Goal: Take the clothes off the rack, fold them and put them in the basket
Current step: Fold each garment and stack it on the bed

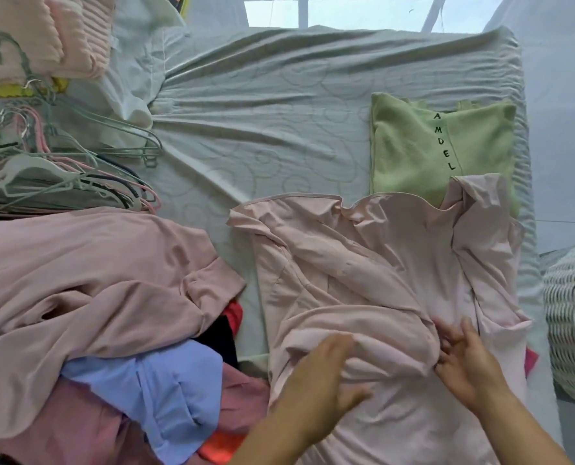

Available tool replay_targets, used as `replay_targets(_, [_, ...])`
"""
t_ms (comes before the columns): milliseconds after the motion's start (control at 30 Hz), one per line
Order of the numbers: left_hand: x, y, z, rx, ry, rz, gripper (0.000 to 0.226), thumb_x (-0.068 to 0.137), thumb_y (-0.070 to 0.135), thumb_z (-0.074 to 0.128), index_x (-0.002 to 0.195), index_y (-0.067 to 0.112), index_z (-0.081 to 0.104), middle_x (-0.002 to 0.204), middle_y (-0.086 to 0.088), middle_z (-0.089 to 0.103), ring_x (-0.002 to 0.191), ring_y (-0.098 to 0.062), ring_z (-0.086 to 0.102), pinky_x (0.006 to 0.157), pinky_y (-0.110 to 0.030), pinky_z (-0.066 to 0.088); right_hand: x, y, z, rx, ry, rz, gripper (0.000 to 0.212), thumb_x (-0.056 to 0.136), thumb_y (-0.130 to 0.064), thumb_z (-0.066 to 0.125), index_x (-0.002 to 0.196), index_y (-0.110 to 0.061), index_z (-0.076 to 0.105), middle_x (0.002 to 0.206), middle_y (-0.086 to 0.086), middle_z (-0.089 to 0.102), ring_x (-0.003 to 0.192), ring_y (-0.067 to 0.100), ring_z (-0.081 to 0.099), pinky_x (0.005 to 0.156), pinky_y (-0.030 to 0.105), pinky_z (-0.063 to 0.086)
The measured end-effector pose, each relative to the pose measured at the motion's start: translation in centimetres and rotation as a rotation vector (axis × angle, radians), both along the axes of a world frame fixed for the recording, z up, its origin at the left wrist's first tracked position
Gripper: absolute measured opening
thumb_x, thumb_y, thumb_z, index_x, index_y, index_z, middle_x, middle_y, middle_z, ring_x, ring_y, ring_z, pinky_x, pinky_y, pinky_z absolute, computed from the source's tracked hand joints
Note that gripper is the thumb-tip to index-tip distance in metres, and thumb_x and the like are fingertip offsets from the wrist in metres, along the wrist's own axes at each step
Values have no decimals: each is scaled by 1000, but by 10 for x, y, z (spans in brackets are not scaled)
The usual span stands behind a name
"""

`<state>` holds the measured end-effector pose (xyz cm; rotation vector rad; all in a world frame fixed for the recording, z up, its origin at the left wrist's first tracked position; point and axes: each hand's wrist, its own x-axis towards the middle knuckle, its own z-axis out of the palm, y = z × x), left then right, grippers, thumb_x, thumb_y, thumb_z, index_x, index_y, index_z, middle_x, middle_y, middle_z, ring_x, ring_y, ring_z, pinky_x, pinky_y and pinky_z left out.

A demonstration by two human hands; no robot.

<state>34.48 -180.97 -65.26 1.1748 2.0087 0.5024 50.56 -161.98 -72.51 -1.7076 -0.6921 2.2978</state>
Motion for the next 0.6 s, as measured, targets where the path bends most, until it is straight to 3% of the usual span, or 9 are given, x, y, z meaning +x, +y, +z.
replay_targets(67, [12,-26,-28,-164,165,12,70,55,72,50,110,29,47,104,9,58,84,-6,64,70,-10,46,5,3,1,-18,-53,58,71,57,-63,72,108,-14,64,91,0,74,82,15,70,61,27,57])
replay_targets(133, [16,-41,-51,-244,279,13,93,32,73,73,108,26,48,97,3,61,80,-12,62,59,-21,52,0,4,0,40,-85,129,39,90,-42,51,114,-12,61,99,4,72,88,15,68,68,29,52])
replay_targets(200, [12,-50,-69,-245,337,74,103,24,61,83,111,19,49,96,-3,61,86,-18,52,55,-28,53,-12,3,0,140,-138,250,28,91,-28,56,112,-10,62,106,9,69,91,18,67,77,32,52])
replay_targets(267, [2,-52,-72,-246,384,132,85,36,51,83,107,19,49,90,-3,63,83,-21,53,55,-29,52,-23,1,0,238,-201,348,35,82,-22,68,112,-6,58,106,11,66,93,22,63,85,36,50])
replay_targets(333, [-11,-50,-73,-251,277,205,44,65,42,61,103,24,51,89,-1,64,84,-23,61,65,-32,49,-33,-3,4,391,-329,478,34,81,-15,71,109,-8,54,101,8,61,90,24,59,79,34,46])
replay_targets(400, [-20,-49,-70,-245,149,262,34,73,36,38,101,31,56,98,2,63,92,-17,57,74,-30,43,-34,-4,4,523,-456,595,20,85,-14,64,102,-9,54,95,9,60,91,30,57,74,33,42])
replay_targets(433, [-22,-55,-69,-181,129,262,31,71,37,34,95,35,53,96,5,62,89,-10,54,70,-26,41,-33,-4,5,551,-490,648,15,87,-14,60,100,-9,55,96,11,61,92,31,57,74,33,41])
replay_targets(533, [-31,-91,-50,-62,217,238,26,59,33,48,84,30,41,77,15,53,74,-8,44,51,-12,28,-28,-4,8,642,-577,895,29,87,-19,61,113,-7,54,110,15,59,96,29,55,79,35,43])
replay_targets(600, [-36,-118,-34,-89,294,179,52,41,30,71,85,31,43,77,14,48,65,-4,46,45,-13,28,-35,-5,6,882,-637,990,46,82,-20,69,121,-5,52,116,18,51,104,34,51,89,41,44])
